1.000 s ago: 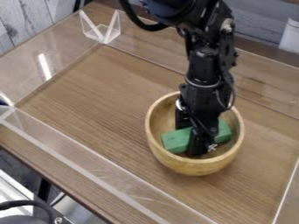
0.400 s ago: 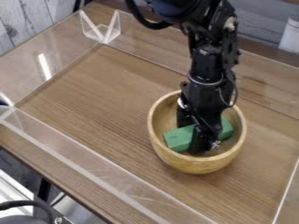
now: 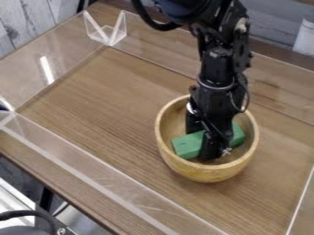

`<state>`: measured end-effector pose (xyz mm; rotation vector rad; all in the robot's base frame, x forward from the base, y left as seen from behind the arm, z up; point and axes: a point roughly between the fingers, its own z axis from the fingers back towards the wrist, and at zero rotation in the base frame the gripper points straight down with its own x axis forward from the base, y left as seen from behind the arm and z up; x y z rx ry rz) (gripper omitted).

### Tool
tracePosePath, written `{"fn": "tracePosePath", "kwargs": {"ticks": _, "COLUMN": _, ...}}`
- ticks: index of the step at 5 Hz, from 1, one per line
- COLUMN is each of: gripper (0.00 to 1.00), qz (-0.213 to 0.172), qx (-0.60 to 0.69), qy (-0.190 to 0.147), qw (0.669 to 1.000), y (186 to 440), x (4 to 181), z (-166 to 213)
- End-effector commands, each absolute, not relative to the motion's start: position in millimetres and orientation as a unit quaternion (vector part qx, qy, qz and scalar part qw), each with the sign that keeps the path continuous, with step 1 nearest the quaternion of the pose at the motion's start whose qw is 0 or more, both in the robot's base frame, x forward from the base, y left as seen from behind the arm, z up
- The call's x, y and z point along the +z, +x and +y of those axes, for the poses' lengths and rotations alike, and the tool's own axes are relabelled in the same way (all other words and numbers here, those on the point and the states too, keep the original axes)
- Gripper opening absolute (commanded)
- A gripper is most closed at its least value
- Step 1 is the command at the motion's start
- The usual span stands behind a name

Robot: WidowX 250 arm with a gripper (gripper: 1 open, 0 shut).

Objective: Remove the green block from inside the brown bowl and put it on the table

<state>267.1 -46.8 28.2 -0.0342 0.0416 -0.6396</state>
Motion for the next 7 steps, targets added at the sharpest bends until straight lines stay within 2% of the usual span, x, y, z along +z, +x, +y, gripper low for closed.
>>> {"fn": "tracePosePath", "kwargs": {"ticks": 1, "gripper": 0.0, "qz": 0.006, "qx": -0.309, "qy": -0.013, "qw": 0.951, "y": 272, "x": 33.2, "z": -44}}
{"fn": "tracePosePath", "kwargs": {"ticks": 7, "gripper": 0.0, "qz": -0.014, "qx": -0.289, "qy": -0.006, "qw": 0.957, "y": 272, "x": 50.5, "z": -31}}
